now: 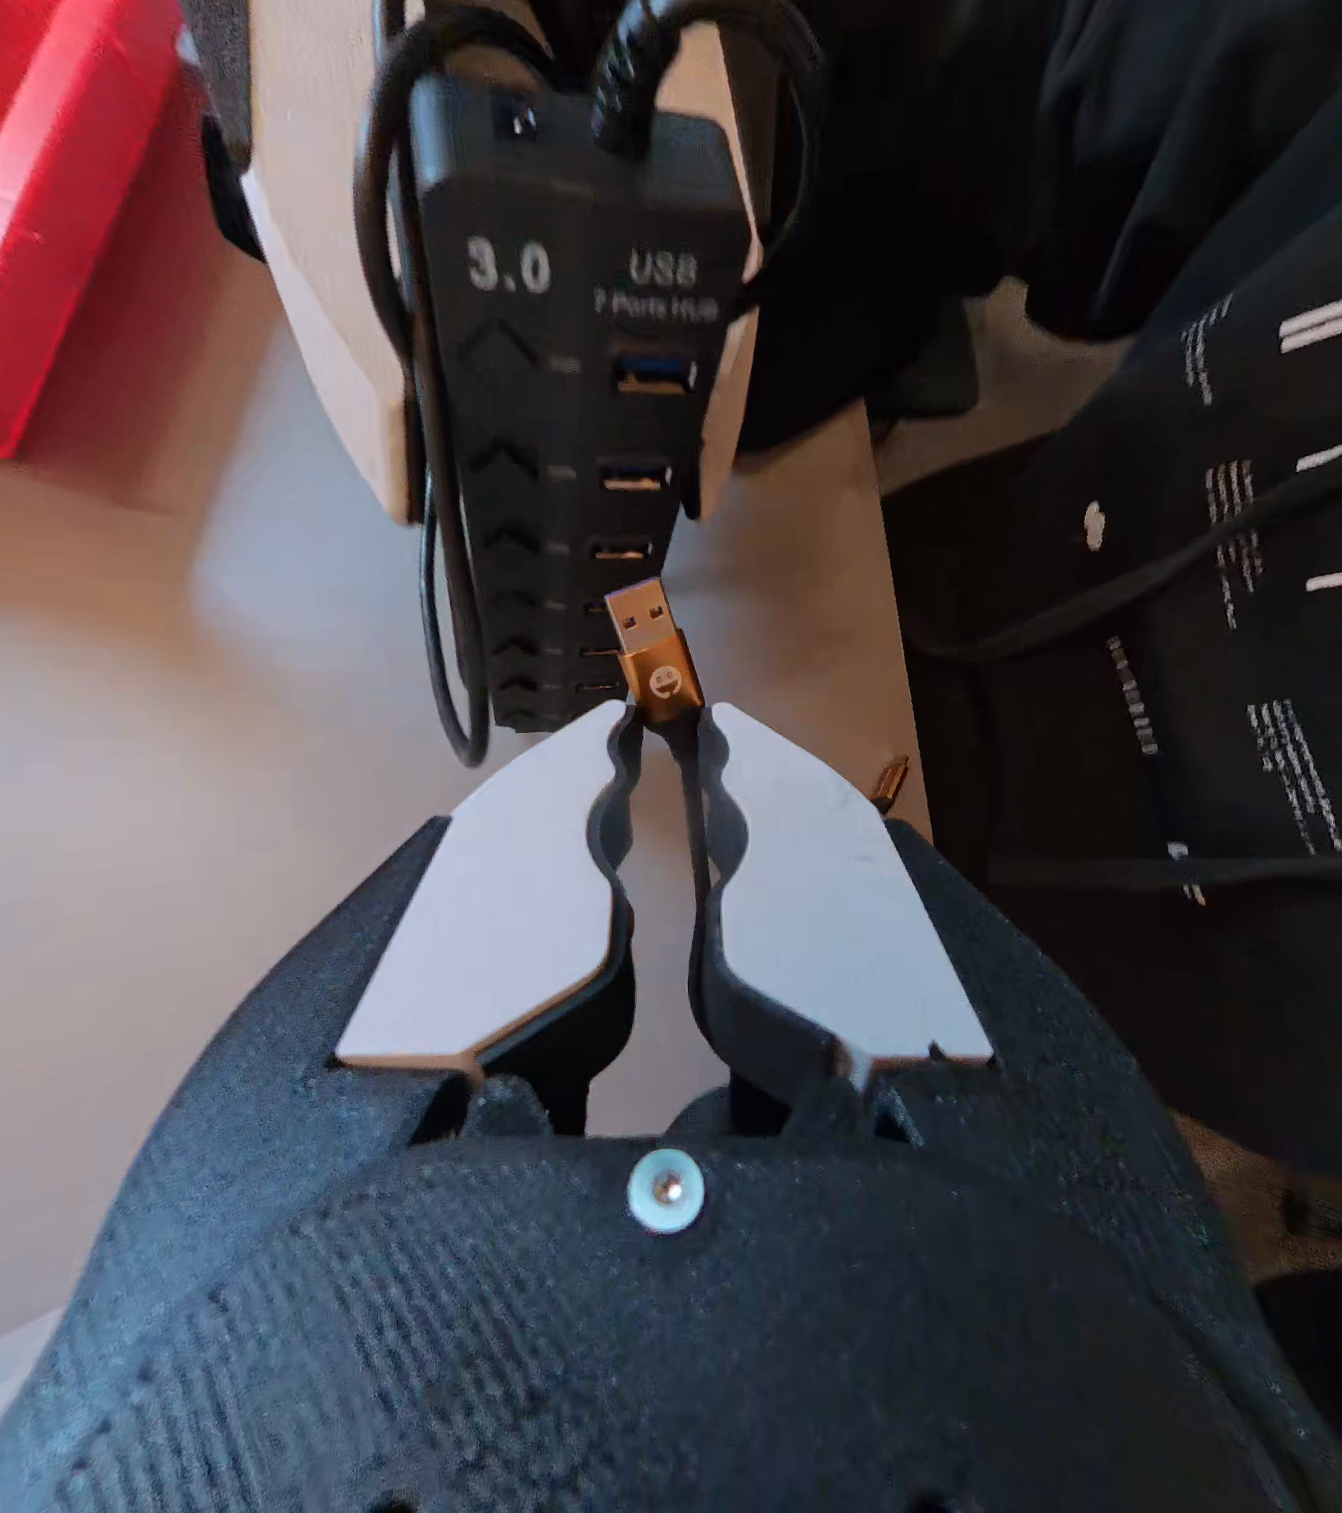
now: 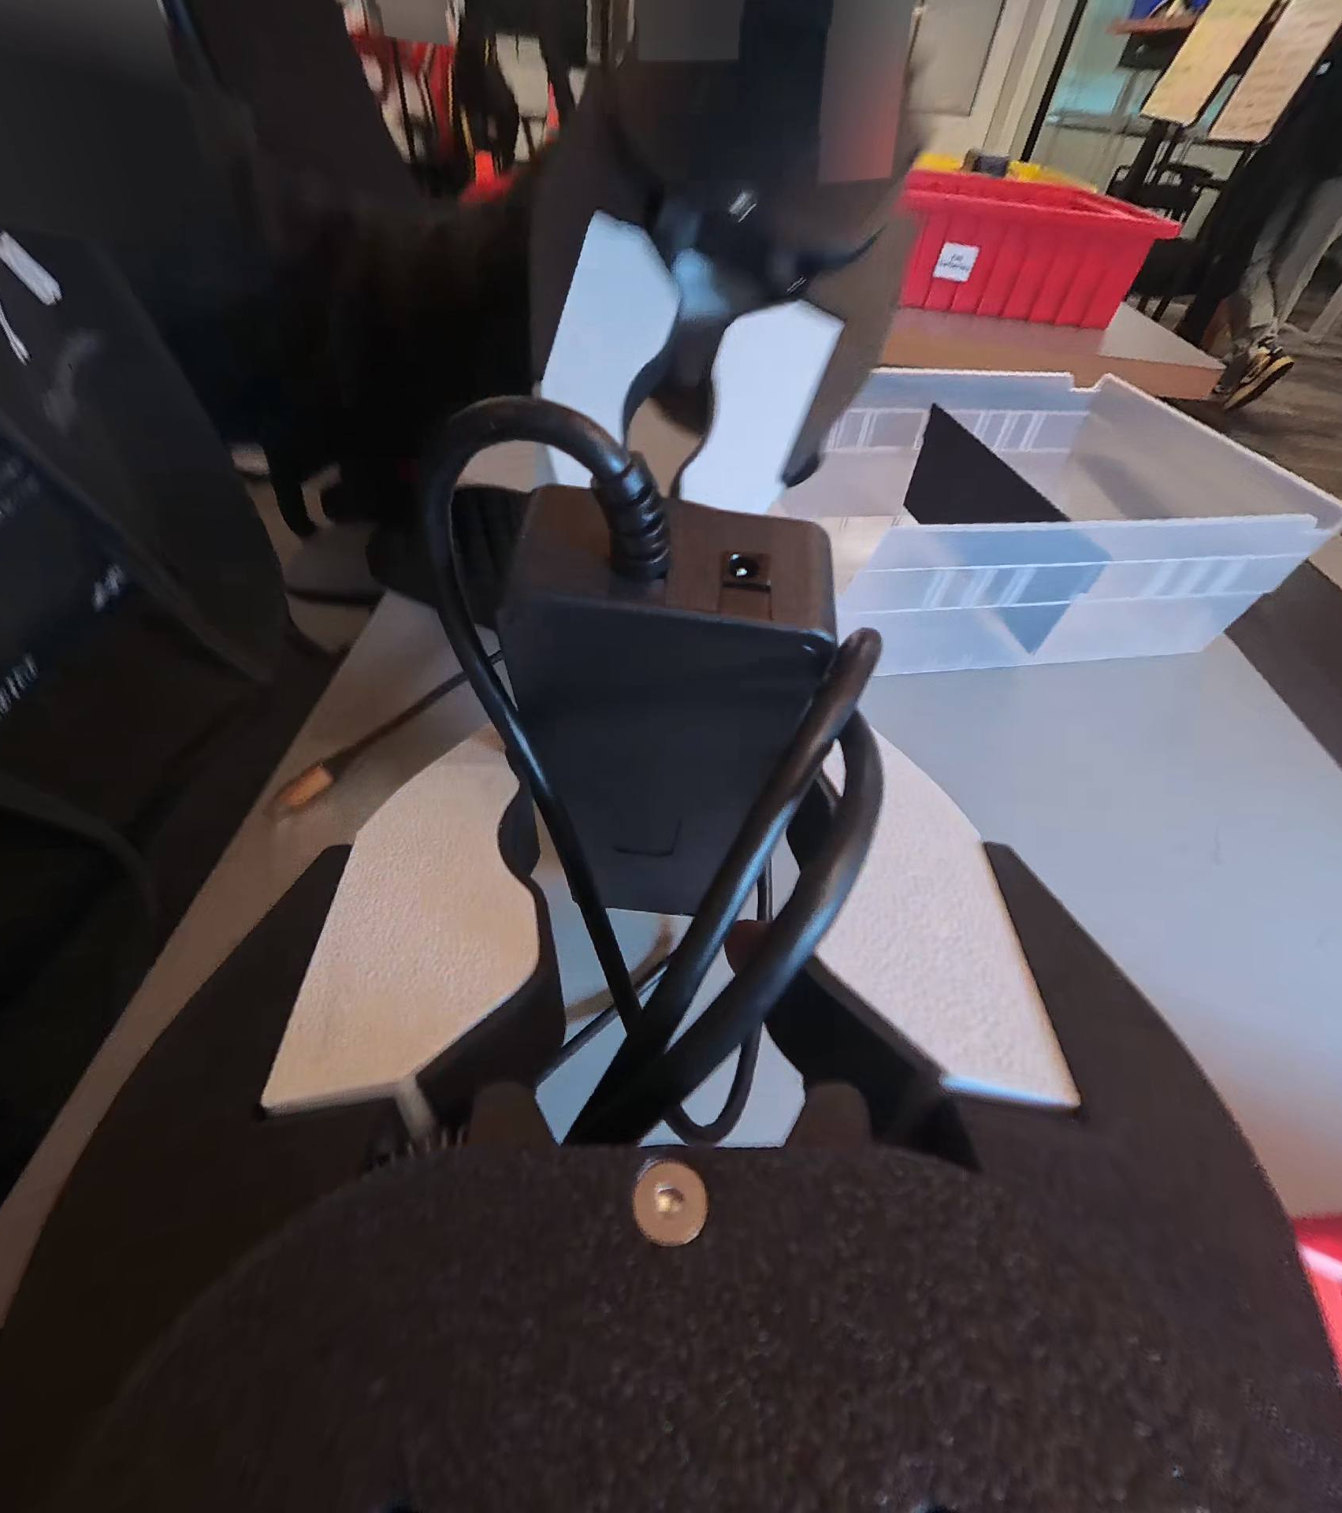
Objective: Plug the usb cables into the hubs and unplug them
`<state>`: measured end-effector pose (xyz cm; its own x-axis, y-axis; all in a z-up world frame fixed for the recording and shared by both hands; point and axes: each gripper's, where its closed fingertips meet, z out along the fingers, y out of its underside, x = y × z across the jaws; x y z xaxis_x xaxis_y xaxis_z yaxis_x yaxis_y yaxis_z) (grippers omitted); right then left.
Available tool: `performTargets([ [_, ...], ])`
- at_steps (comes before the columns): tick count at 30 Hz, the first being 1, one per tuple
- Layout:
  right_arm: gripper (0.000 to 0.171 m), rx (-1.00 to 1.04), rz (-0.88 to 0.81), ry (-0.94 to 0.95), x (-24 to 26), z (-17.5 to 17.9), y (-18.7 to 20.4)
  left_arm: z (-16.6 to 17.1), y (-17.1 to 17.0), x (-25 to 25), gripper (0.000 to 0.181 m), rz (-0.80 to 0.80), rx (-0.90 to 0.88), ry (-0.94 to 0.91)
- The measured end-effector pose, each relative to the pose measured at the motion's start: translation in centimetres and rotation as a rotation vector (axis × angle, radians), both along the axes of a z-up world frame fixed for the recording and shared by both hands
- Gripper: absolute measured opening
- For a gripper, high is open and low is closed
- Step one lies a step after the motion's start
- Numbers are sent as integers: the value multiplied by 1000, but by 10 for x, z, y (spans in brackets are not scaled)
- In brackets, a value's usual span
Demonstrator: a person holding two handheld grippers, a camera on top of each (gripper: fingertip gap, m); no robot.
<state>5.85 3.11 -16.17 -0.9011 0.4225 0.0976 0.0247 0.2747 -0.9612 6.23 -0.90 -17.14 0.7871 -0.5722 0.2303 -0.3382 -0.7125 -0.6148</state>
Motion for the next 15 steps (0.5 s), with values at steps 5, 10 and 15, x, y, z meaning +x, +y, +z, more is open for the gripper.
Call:
performTargets([
  [5,61,87,-23,52,-1,-3,-10,-2,1,-2,13,-100,-152,125],
  [10,61,173,-36,89,1,-7,-15,-7,-1,-3,13,-155,-260,208],
  [15,61,182,-41,96,2,-7,-14,-14,-3,-3,13,-181,-312,268],
])
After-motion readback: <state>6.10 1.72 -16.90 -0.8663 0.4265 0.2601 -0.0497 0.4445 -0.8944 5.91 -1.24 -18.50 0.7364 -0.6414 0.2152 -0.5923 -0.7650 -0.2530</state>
